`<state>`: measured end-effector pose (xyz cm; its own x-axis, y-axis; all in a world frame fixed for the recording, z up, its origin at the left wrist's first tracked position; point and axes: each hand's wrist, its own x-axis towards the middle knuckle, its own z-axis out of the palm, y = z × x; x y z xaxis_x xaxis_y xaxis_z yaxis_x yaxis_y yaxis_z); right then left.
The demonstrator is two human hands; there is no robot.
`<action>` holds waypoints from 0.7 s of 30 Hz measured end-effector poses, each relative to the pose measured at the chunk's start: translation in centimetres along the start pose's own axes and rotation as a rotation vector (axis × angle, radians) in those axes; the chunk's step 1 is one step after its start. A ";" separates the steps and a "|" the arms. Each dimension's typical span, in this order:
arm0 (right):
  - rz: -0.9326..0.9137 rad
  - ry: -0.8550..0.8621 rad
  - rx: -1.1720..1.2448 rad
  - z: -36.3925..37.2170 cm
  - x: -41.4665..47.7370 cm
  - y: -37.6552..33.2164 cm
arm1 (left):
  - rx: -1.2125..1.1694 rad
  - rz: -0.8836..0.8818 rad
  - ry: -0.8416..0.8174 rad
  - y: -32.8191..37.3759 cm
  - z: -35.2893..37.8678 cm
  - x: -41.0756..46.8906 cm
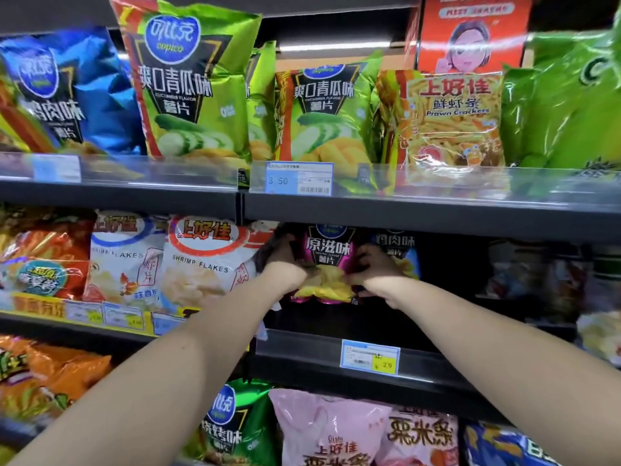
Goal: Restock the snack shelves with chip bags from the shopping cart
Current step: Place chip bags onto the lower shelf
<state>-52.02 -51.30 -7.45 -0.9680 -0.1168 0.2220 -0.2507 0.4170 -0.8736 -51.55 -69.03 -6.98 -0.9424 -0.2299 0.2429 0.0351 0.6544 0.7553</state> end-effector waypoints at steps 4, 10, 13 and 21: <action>-0.034 0.028 -0.089 -0.2 0.2 0.1 | 0.036 0.033 0.055 -0.2 0.4 -0.1; -0.098 0.127 -0.205 -1.2 -0.1 -0.8 | 0.251 0.147 0.194 -0.1 -0.6 -2.9; -0.171 0.142 -0.282 -1.5 -1.3 -0.8 | 0.455 0.305 0.143 0.6 -0.8 -4.2; -0.300 0.223 -0.686 -5.9 -7.6 0.7 | 0.588 0.661 0.088 4.7 2.8 -6.9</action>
<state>-44.87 -44.84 -7.16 -0.8187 -0.1594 0.5517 -0.3819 0.8686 -0.3158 -45.86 -62.31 -6.77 -0.7601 0.2873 0.5828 0.3634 0.9315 0.0148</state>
